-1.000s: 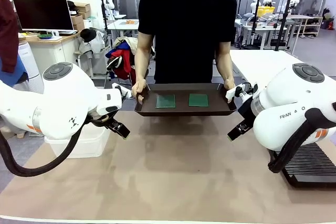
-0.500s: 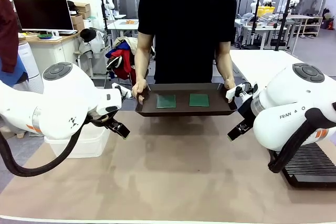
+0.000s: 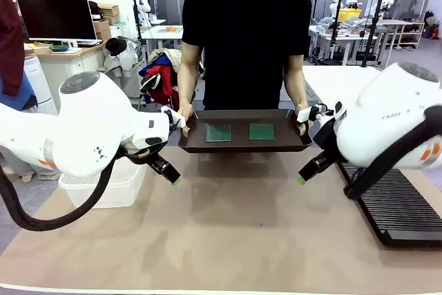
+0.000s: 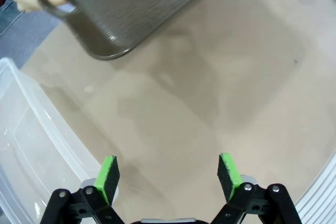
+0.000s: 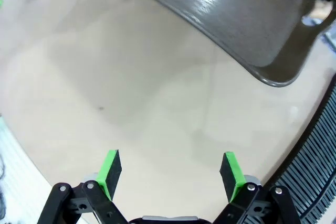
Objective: Sort PCBs into racks and boxes based on the side picked up.
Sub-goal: Pick up the Blank PCB handed by the Human.
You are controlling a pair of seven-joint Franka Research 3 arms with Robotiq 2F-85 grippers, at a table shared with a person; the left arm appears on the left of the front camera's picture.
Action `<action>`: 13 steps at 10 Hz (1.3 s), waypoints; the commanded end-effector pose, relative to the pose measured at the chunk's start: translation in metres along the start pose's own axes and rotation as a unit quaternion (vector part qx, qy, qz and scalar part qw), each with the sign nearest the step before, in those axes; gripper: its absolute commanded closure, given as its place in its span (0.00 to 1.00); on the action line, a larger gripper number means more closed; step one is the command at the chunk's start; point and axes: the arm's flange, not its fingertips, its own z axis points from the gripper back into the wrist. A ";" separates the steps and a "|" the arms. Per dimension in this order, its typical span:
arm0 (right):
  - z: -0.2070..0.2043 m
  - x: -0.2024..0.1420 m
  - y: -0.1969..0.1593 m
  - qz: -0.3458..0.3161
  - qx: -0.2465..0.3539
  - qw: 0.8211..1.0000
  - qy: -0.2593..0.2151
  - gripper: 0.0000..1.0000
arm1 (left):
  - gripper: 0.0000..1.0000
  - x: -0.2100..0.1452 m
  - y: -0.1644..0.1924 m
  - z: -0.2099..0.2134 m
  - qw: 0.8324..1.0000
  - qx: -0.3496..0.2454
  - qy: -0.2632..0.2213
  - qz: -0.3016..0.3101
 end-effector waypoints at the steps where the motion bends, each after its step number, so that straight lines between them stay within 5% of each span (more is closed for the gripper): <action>1: 0.032 0.001 -0.011 -0.003 0.042 0.999 -0.002 0.00 | 0.00 -0.013 0.008 0.036 0.998 -0.051 -0.005 -0.031; 7: 0.149 0.048 -0.023 0.067 0.103 0.992 -0.027 0.00 | 0.00 0.015 0.028 0.142 0.994 -0.050 -0.057 -0.078; 9: 0.151 0.050 -0.032 0.055 0.089 0.992 -0.068 0.00 | 0.00 0.018 0.028 0.155 0.994 -0.017 -0.066 -0.081; 10: 0.160 0.053 -0.020 0.064 0.092 0.993 -0.029 0.00 | 0.00 0.021 0.025 0.152 0.995 -0.036 -0.062 -0.070; 13: 0.160 0.053 -0.020 0.064 0.092 0.993 -0.029 0.00 | 0.00 0.021 0.025 0.152 0.995 -0.036 -0.062 -0.070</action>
